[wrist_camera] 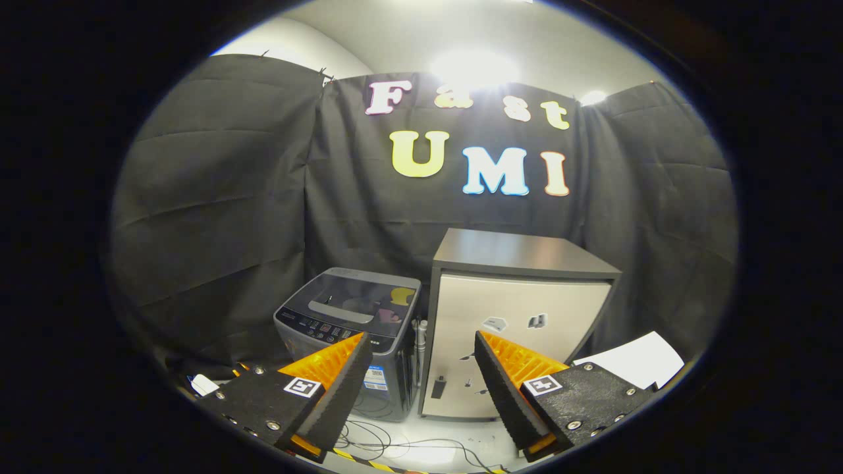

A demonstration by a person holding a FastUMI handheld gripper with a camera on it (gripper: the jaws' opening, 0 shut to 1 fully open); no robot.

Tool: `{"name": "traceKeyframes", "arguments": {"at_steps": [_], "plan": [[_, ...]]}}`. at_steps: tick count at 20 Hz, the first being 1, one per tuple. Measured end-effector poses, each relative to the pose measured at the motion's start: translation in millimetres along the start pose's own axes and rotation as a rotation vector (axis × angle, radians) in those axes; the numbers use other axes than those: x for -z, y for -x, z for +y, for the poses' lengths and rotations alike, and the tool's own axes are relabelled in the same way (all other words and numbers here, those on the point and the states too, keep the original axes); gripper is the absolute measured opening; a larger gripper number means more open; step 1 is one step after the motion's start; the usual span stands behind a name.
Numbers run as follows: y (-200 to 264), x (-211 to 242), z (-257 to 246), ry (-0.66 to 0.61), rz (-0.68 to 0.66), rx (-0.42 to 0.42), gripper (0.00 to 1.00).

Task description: Put the clothes into the washing machine and then close the washing machine lid.

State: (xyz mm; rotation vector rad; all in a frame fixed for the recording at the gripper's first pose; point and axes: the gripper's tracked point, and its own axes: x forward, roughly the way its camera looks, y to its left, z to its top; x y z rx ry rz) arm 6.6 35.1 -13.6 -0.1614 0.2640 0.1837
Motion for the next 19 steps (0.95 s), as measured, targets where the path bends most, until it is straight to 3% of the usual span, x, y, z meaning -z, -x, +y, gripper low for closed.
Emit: {"name": "traceKeyframes", "arguments": {"at_steps": [7,19], "plan": [[58.0,0.3,-12.4,0.060,-0.107,0.121,0.96],[113.7,14.7,18.8,-0.030,-0.119,0.114,0.96]]}}
